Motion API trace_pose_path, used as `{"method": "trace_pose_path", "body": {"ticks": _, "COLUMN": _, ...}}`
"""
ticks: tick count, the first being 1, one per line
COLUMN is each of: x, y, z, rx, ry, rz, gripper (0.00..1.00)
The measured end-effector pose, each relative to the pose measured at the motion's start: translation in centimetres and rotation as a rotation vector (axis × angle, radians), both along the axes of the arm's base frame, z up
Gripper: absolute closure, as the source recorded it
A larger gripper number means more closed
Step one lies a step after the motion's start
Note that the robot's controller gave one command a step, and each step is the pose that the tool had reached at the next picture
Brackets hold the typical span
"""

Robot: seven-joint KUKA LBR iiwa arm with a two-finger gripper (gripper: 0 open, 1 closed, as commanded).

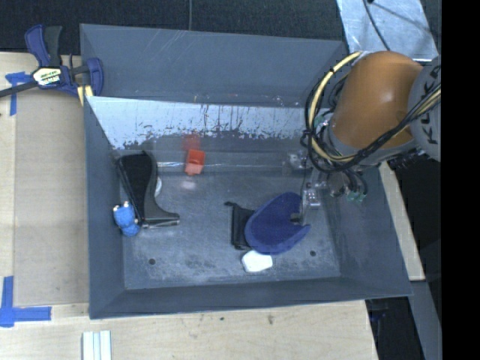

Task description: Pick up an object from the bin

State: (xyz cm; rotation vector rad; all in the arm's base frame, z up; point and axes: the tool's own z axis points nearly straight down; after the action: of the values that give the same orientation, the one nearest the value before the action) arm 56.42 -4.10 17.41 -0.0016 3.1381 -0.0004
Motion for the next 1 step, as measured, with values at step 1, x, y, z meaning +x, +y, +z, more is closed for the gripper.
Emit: {"method": "trace_pose_path", "body": {"ticks": 1, "x": -2.90, "y": -6.95, "z": -10.62, "rx": -0.002, "ry": 0.000, "rz": 0.108, "gripper": 0.00}}
